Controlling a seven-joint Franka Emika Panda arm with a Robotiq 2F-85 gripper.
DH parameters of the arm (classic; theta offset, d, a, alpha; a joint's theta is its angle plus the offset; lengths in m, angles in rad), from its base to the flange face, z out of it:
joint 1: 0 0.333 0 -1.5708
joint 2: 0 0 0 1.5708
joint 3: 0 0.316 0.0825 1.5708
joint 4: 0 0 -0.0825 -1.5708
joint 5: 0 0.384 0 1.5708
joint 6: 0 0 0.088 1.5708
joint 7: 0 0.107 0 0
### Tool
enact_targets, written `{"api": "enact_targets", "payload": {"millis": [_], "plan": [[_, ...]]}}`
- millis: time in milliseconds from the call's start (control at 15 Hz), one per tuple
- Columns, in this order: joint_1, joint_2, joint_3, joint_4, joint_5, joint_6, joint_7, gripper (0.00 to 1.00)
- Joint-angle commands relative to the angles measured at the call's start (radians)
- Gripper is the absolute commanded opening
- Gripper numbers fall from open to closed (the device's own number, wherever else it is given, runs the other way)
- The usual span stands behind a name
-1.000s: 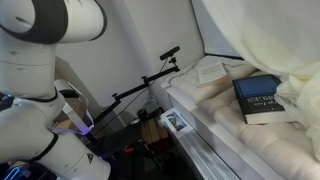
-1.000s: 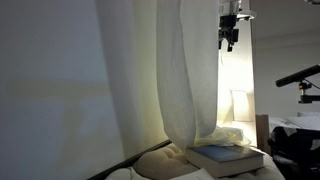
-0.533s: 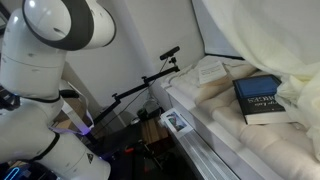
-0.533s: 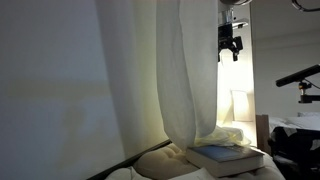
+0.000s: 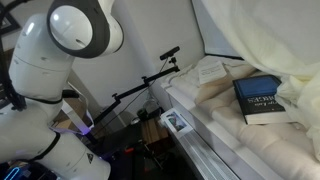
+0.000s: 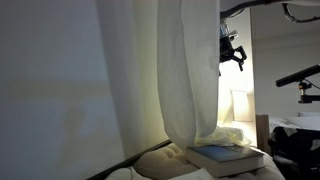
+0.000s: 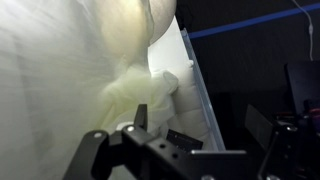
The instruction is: Draw the curtain to the right
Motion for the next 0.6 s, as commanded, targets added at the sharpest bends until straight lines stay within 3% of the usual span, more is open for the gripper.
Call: {"api": "enact_targets", "payload": {"millis": [0, 533], "plan": [[0.025, 0.016, -0.026, 0.026, -0.037, -0.034, -0.196, 1.00], [0.035, 0.019, -0.046, 0.001, -0.039, -0.019, -0.158, 1.00]]}}
